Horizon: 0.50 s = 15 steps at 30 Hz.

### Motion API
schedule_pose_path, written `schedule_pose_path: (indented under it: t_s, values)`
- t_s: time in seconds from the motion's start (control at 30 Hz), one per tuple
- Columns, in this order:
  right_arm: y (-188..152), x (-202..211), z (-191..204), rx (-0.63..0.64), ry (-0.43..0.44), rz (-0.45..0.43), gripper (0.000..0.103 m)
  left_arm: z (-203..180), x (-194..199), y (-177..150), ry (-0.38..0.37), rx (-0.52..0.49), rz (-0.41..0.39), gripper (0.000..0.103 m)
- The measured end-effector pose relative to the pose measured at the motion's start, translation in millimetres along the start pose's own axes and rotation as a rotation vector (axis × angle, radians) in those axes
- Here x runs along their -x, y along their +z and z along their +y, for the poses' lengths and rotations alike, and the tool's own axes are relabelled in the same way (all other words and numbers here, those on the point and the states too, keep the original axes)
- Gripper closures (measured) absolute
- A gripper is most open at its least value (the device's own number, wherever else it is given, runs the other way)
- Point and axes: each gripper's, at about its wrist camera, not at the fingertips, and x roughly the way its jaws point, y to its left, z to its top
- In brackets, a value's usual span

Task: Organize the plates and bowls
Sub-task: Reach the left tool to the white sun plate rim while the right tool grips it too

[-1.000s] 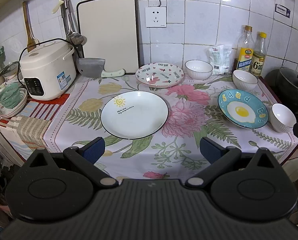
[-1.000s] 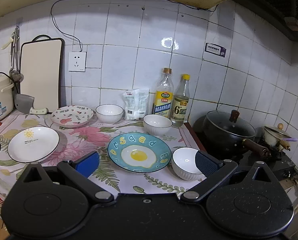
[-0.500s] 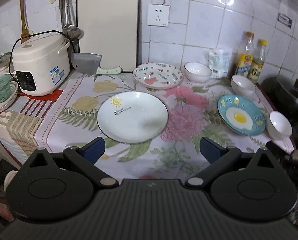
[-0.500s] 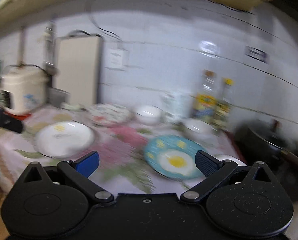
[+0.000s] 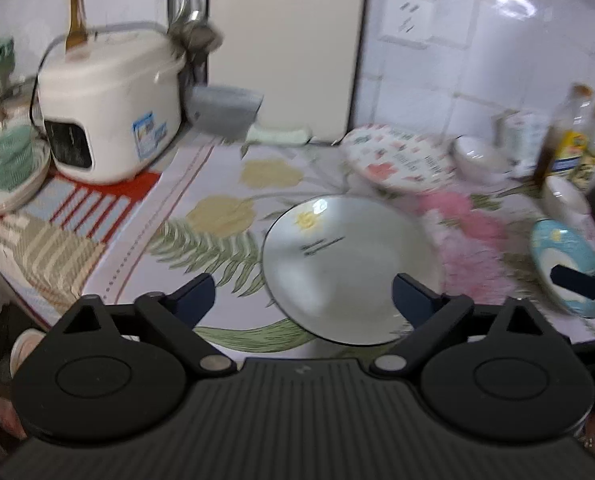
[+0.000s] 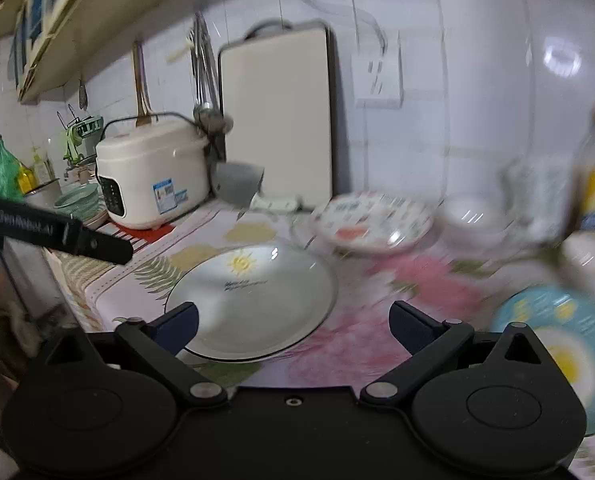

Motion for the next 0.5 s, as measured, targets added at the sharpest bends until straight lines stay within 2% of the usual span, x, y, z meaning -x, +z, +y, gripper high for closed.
schedule_pose_path:
  t_s: [0.1, 0.2, 0.37, 0.43, 0.5]
  values:
    - [-6.2, -36.6, -6.4, -0.068, 0.054, 0.037, 0.006, 13.8, -32.4, -3.7, -0.015, 0.037, 0.03, 0.016]
    - [-17.6, -67.9, -12.3, -0.116, 0.056, 0.068, 0.013, 22.9, -67.3, -10.8, -0.007, 0.077, 0.082, 0.022]
    - [-28.7, -96.7, -18.8, -0.161, 0.052, 0.08, 0.024, 28.4, -104.8, -16.7, -0.001, 0.088, 0.107, 0.045]
    - [-29.8, -103.5, -21.0, -0.165, 0.049, 0.082, 0.03, 29.6, -111.3, -17.2, -0.035, 0.094, 0.099, 0.046]
    - [-30.1, -111.6, -25.3, -0.166, 0.049, 0.097, 0.035, 27.7, -119.3, -17.3, -0.023, 0.078, 0.112, 0.046]
